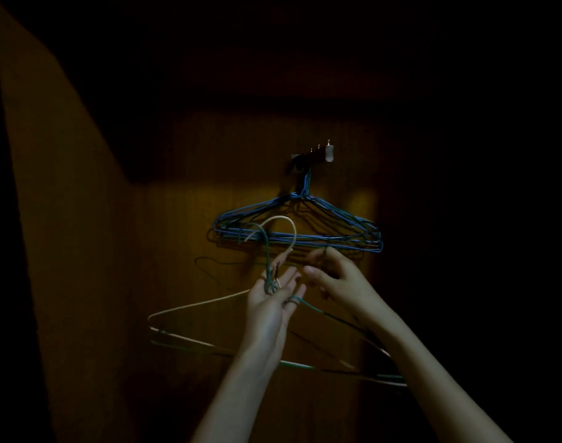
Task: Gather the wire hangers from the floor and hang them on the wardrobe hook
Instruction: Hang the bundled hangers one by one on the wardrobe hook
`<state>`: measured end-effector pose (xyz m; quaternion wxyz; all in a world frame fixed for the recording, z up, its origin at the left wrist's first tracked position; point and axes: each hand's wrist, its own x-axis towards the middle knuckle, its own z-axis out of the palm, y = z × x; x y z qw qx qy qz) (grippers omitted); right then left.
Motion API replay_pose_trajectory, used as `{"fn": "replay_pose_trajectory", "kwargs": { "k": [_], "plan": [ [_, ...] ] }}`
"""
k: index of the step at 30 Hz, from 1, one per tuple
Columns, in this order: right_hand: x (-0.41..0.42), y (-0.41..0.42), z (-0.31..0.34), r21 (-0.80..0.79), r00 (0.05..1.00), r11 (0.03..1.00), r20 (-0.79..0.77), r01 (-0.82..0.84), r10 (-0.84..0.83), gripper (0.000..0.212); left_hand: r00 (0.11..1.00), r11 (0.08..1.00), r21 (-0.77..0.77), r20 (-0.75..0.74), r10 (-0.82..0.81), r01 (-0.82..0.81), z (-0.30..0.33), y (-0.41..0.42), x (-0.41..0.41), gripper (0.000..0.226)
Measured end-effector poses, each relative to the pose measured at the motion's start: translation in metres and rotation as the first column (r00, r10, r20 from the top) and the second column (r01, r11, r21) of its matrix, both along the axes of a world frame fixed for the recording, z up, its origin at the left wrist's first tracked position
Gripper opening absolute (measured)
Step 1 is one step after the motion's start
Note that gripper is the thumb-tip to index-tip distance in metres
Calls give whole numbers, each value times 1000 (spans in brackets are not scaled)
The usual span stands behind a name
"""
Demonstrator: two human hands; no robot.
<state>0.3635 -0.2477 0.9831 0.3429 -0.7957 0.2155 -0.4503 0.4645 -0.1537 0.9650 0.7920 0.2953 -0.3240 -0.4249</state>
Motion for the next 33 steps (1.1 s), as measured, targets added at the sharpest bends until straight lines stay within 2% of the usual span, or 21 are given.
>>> {"fn": "replay_pose_trajectory", "kwargs": {
  "k": [3,7,10,13,16,21,28,30,33],
  "plan": [
    [4,6,0,26,998,999,61,-30,29,14,999,999,40,39,1,-3,-5,8,-4,45],
    [0,1,-10,198,995,980,96,20,-40,16,996,996,85,79,31,-37,-8,19,0,43],
    [-3,-2,-17,248,990,967,114,50,-80,14,992,996,79,119,29,-38,-7,29,-1,41],
    [-3,0,-20,317,992,949,116,5,-43,11,991,997,75,135,23,-33,-4,36,-2,40],
    [-2,4,-22,388,992,921,122,-34,-15,18,988,997,65,150,22,-32,-3,41,-4,40],
    [-2,9,-25,317,993,946,79,63,-93,23,990,997,78,141,-1,-10,-5,49,-7,39],
    [-12,11,-29,433,968,902,230,-11,-99,17,988,996,86,152,-3,-10,-7,54,-13,41],
    [-14,8,-33,376,973,921,152,105,-173,13,987,996,87,158,-5,-9,-8,56,-13,41],
    [-17,2,-39,176,944,928,-50,329,-326,10,986,996,85,165,-10,-4,-10,59,-13,41]
  ]
}}
